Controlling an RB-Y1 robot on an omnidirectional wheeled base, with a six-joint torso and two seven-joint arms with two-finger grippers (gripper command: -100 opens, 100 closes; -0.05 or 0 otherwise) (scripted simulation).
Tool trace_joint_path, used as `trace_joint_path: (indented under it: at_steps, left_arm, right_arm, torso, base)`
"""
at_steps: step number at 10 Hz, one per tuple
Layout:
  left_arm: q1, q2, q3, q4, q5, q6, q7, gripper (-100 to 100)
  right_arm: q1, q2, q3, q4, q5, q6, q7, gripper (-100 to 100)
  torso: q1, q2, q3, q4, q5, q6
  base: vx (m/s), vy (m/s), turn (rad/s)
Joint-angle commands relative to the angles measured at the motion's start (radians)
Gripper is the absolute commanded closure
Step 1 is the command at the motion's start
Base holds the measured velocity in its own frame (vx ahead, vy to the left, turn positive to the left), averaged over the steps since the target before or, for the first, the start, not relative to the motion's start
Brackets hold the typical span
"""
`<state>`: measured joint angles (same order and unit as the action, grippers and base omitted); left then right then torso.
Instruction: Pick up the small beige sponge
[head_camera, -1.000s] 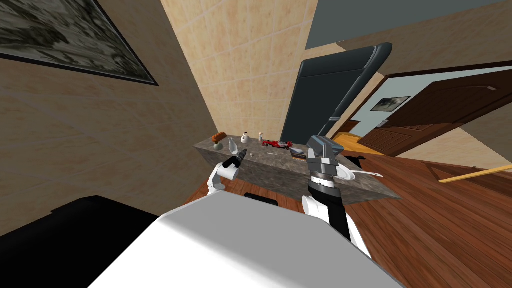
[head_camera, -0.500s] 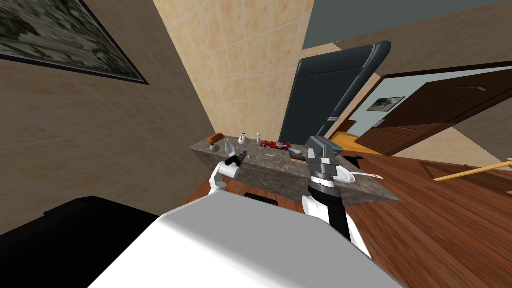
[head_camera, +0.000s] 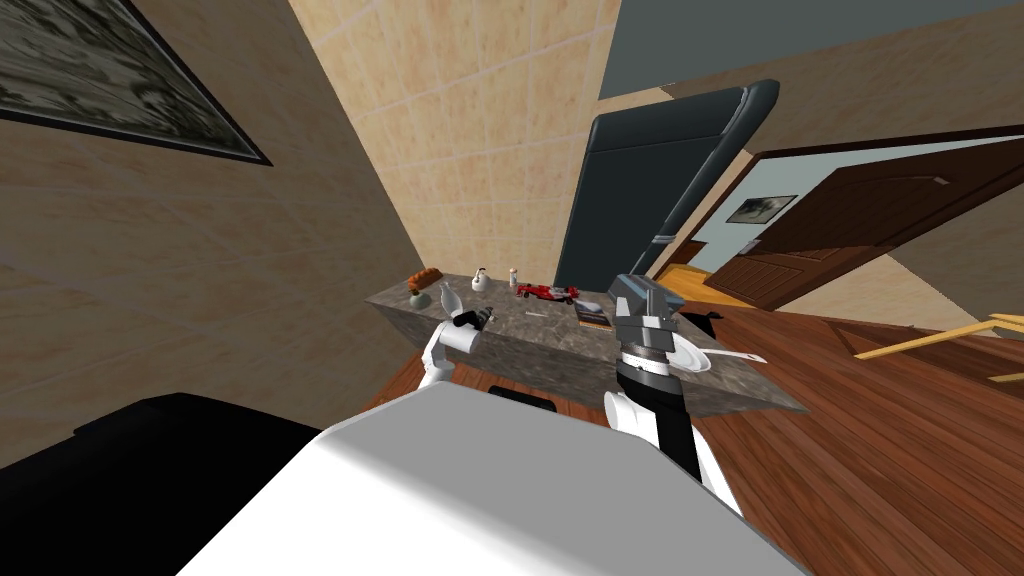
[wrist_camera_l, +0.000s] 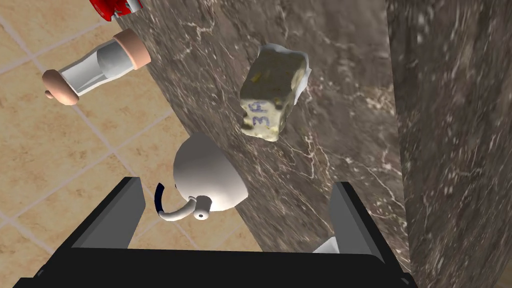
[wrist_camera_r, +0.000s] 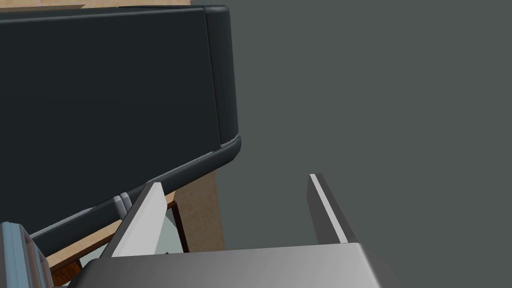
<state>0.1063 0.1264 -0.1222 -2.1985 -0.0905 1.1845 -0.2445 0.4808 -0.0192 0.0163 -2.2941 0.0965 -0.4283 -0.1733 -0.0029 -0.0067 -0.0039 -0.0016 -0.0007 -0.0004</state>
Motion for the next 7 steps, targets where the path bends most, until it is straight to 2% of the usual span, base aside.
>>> trace_joint_path:
  at_steps: [1,5,6,7]
  left_arm:
    - [-0.005,0.0,0.003,0.011,0.0,0.05,0.002,-100]
    - [-0.001,0.007,0.008,0.055,0.004,0.126,0.003,-100]
    - [-0.004,0.006,0.009,0.049,0.005,0.111,0.003,-100]
    - [-0.003,0.007,0.009,0.051,0.005,0.114,0.003,0]
  right_arm:
    - [0.0,0.0,0.0,0.0,0.0,0.0,0.0,0]
    - [0.0,0.0,0.0,0.0,0.0,0.0,0.0,0]
    - [0.0,0.0,0.0,0.0,0.0,0.0,0.0,0]
    - [0.0,0.0,0.0,0.0,0.0,0.0,0.0,0]
  torso:
    - [0.0,0.0,0.0,0.0,0.0,0.0]
    - [0.001,0.001,0.0,0.0,0.0,0.0]
    - [0.002,0.002,0.001,0.0,0.0,0.0]
    - [0.002,0.004,0.002,0.001,0.0,0.0]
  base:
    - [0.115,-0.031,-0.037]
    - [0.093,-0.025,-0.031]
    - [0.037,-0.007,-0.003]
    - [0.007,-0.001,0.001]
